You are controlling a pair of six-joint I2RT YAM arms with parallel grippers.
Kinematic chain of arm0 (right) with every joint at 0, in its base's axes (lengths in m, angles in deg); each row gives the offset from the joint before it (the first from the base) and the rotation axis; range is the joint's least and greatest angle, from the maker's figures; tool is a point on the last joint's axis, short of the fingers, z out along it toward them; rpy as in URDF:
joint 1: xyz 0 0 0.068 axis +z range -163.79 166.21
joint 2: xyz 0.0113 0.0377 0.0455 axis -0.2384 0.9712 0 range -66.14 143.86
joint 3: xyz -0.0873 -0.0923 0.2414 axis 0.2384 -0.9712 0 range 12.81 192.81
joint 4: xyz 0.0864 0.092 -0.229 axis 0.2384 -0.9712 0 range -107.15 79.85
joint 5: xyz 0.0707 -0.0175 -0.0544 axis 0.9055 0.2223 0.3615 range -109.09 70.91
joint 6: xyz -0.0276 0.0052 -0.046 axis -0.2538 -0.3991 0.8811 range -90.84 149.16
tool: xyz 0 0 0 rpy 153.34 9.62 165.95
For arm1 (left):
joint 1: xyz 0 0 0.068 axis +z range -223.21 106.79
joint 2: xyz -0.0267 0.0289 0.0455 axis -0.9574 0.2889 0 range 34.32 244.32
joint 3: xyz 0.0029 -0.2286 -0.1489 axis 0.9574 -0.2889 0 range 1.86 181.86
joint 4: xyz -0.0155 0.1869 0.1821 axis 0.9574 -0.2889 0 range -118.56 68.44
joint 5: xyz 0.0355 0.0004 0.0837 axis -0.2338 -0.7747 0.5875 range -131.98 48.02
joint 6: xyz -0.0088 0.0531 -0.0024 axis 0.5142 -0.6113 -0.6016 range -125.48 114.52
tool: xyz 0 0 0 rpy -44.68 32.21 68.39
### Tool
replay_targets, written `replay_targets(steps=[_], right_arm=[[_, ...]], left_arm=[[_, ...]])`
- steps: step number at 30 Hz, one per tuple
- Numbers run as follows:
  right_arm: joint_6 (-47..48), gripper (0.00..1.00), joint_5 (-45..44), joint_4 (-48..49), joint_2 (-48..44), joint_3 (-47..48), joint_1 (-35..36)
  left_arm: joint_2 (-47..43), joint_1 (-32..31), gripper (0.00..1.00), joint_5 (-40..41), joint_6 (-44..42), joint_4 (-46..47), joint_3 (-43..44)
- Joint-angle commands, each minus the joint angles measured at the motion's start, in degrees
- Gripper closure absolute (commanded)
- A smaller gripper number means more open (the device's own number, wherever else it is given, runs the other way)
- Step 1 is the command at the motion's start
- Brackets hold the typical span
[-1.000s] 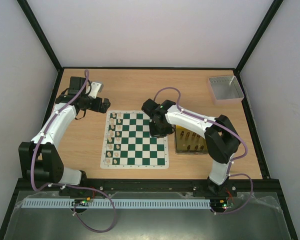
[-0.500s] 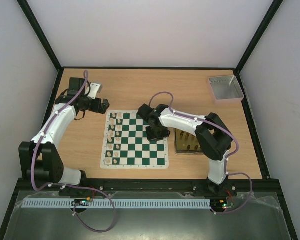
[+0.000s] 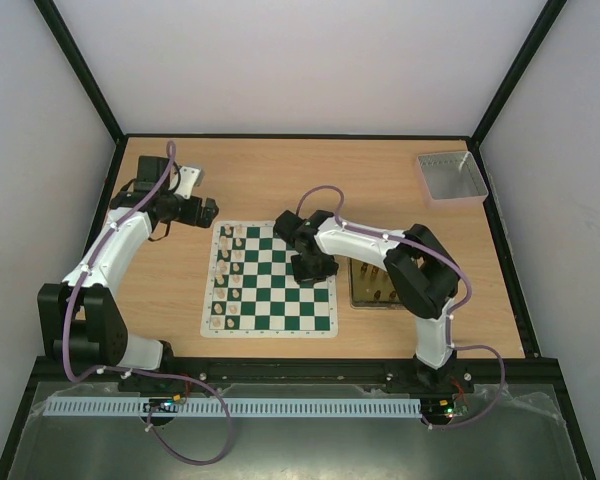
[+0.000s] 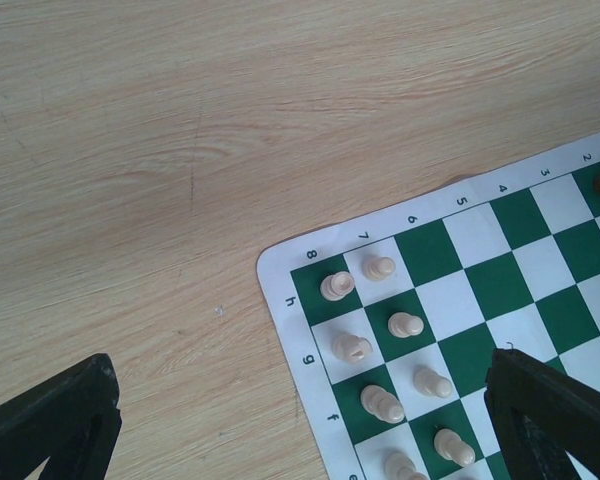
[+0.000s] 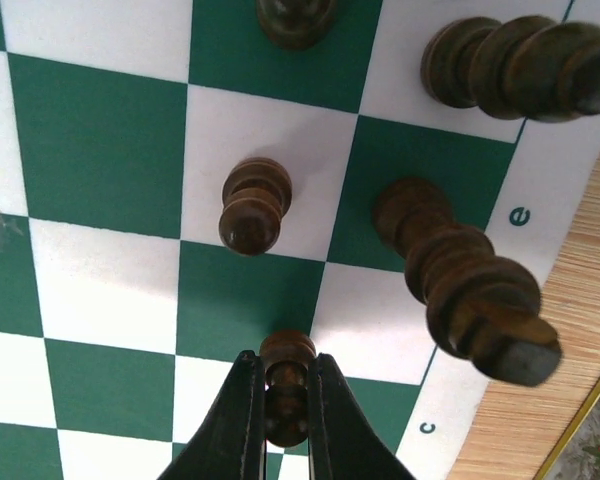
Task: Set up the chess pieces on the board
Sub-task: Place the chess piece on the chessboard.
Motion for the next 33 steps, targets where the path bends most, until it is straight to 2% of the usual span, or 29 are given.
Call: replay_targets(steps=[1, 25, 30, 33], right_arm=[[0.76, 0.98, -1.19, -0.07, 1.29, 1.75, 0.4], [2.33, 0.97, -0.03, -0.86, 4.26, 4.42, 0.4], [2.08, 0.84, 0.43, -1.06, 4.66, 4.06, 0.45], [1.86, 0.8, 0.65, -0.86, 4.46, 3.79, 0.42]], left_arm=[[-0.92, 0.35, 0.01, -0.87, 0.6, 0.42, -0.47], [-0.45, 0.7, 0.01, -1.46, 0.57, 0.59, -0.56], [-0.58, 0.84, 0.01, -1.59, 0.51, 0.7, -0.87], [-0.7, 0.88, 0.01, -1.63, 0.51, 0.69, -0.95]])
